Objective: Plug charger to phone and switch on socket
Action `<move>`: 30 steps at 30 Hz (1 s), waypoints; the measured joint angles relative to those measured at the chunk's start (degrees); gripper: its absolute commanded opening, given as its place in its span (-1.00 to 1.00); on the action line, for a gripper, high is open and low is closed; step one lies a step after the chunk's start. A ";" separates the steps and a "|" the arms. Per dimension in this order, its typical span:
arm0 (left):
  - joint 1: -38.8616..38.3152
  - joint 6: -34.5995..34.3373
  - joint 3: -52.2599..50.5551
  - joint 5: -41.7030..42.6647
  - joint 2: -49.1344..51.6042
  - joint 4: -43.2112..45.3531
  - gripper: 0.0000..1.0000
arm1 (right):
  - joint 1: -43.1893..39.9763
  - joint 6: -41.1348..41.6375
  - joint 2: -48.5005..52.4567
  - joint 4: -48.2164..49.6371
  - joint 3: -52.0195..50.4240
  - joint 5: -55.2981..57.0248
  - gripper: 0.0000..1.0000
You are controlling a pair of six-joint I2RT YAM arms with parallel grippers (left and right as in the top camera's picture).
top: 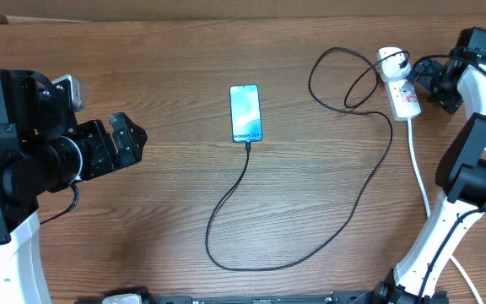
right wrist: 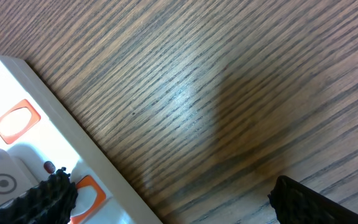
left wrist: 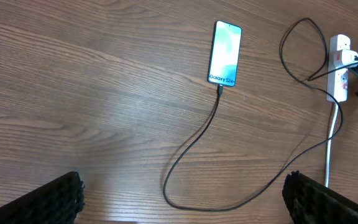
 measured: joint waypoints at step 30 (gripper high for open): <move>0.00 0.00 0.00 0.00 0.00 0.00 1.00 | -0.55 -2.23 -0.48 -2.69 0.04 -0.44 1.00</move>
